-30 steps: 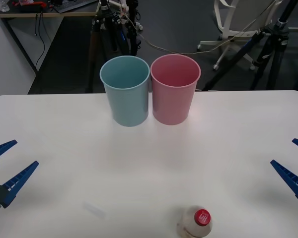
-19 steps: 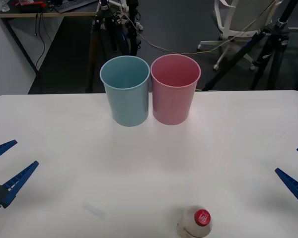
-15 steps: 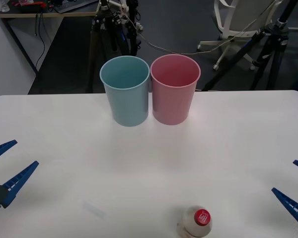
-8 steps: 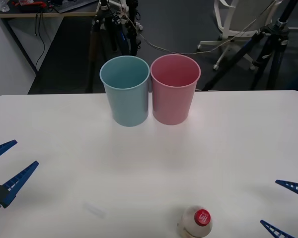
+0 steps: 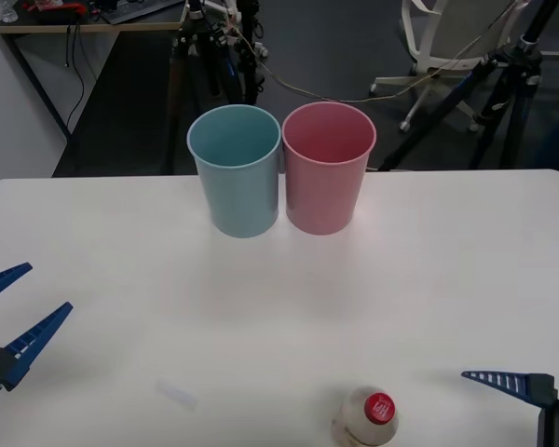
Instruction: Grasp the object on the table and drop it into the matching bin: aluminum can to the light blue bin, PET bottle to the pink bin.
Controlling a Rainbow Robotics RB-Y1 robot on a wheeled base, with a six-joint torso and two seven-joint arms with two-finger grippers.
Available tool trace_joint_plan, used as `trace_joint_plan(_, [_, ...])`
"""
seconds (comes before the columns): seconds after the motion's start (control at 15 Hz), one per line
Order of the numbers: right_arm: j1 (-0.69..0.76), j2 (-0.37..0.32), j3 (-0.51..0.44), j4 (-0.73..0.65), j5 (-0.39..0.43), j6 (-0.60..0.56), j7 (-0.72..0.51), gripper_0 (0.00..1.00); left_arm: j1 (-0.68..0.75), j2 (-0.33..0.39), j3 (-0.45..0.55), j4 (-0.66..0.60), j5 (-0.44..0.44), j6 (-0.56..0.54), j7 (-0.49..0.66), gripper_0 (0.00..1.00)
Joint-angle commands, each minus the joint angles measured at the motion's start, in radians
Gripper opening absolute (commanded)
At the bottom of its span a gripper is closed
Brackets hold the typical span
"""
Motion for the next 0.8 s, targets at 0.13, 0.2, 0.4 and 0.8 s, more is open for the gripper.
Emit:
trace_joint_plan(0.13, [-0.111, -0.036, 0.173, 0.118, -0.073, 0.000, 0.119, 1.00, 0.000, 0.000, 0.000, 0.000, 0.000, 0.000, 0.000, 1.00])
trace_joint_plan(0.2, [-0.129, -0.039, 0.196, 0.132, -0.079, 0.000, 0.136, 1.00, 0.000, 0.000, 0.000, 0.000, 0.000, 0.000, 0.000, 1.00])
trace_joint_plan(0.4, [-0.197, -0.040, 0.297, 0.181, -0.107, 0.002, 0.149, 1.00, 0.000, 0.000, 0.000, 0.000, 0.000, 0.000, 0.000, 1.00])
trace_joint_plan(0.8, [-0.278, -0.016, 0.432, 0.192, -0.115, 0.068, 0.191, 1.00, 0.000, 0.000, 0.000, 0.000, 0.000, 0.000, 0.000, 1.00])
